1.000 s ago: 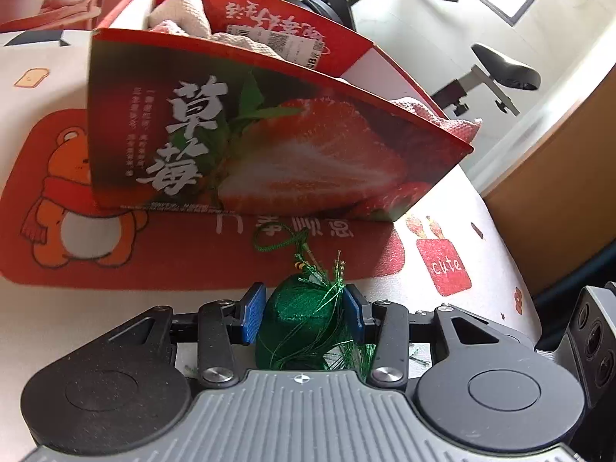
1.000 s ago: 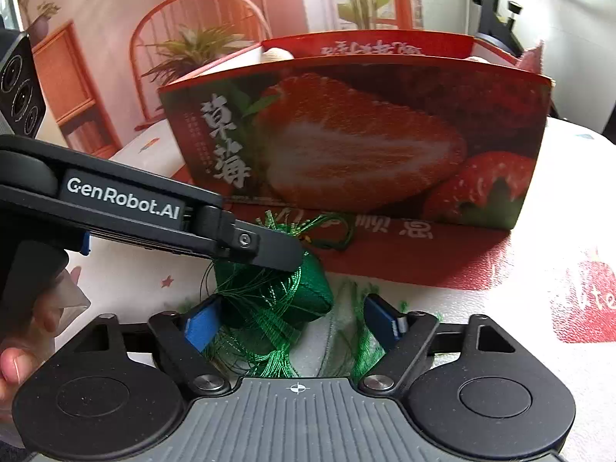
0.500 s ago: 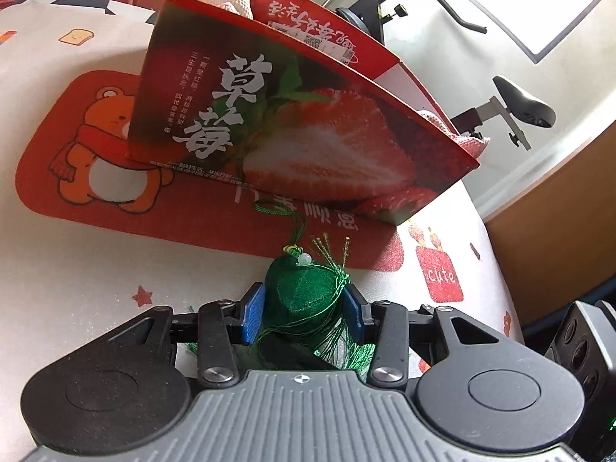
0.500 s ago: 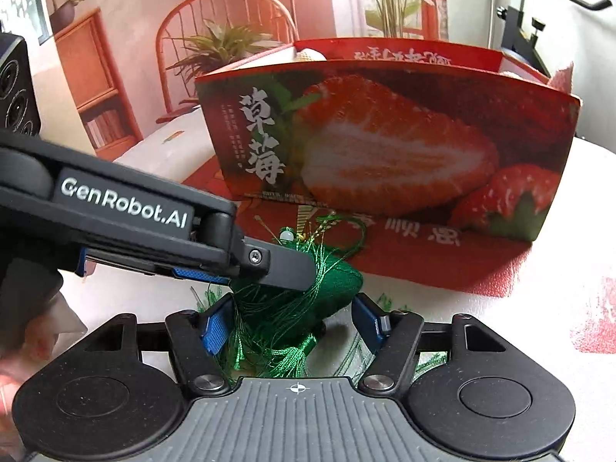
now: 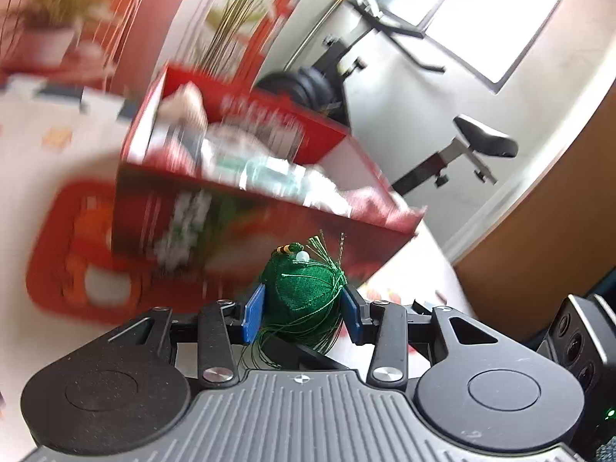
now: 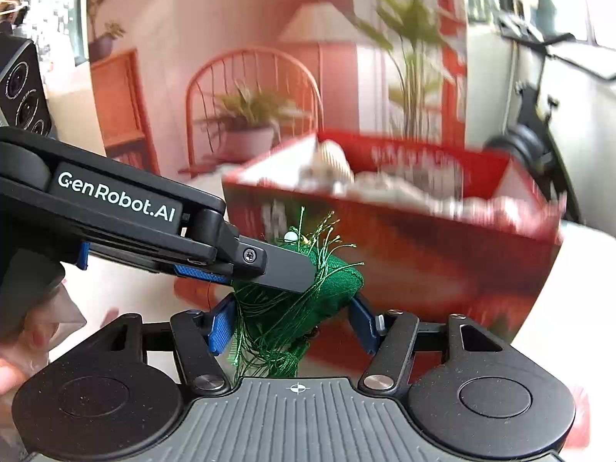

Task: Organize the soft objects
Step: 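Close both grippers on the green tasseled item and lift it, then lower the green item into the red box and open both grippers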

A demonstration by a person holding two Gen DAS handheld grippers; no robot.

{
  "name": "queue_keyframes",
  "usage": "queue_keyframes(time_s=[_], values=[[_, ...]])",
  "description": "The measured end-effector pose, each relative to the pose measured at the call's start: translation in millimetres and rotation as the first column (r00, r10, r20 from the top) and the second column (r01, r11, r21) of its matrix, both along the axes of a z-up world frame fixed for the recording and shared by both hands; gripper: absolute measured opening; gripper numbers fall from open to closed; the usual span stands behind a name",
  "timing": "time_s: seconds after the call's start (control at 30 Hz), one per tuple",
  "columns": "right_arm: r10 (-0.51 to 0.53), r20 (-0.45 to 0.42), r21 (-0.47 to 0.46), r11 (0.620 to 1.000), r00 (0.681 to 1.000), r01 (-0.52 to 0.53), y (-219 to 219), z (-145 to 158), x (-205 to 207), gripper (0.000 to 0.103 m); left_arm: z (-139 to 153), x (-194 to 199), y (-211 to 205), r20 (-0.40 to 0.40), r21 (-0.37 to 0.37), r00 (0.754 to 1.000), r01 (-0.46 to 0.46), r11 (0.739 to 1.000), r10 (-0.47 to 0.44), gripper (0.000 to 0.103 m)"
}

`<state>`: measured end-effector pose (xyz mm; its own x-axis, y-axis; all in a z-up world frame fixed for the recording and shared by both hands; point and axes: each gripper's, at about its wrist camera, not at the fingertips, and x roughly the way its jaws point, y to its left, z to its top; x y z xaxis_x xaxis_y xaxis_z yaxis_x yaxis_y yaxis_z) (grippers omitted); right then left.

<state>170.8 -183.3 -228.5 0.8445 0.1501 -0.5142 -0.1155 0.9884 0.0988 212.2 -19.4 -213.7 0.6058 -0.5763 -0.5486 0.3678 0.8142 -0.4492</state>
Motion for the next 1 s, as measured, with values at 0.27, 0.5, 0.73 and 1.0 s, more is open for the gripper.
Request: queue_keyframes(time_s=[0.27, 0.5, 0.73, 1.0], values=[[0.017, 0.151, -0.069, 0.998, 0.988, -0.007, -17, 75, 40, 0.057, 77, 37, -1, 0.159, -0.051, 0.987, -0.014, 0.999, 0.022, 0.044], [0.046, 0.286, -0.149, 0.989, 0.957, -0.003, -34, 139, 85, 0.058, 136, 74, -7, 0.263, -0.126, 0.963, -0.019, 0.992, 0.052, 0.044], [0.046, 0.266, -0.187, 0.982, 0.963, 0.005, -48, 138, 127, 0.058, 121, 104, -26, 0.254, -0.062, 0.966, -0.032, 0.998, 0.047, 0.044], [-0.045, 0.131, -0.122, 0.991, 0.99, 0.061, -69, 73, 143, 0.058, 57, 134, -52, 0.153, 0.052, 0.988, 0.023, 0.998, -0.03, 0.045]])
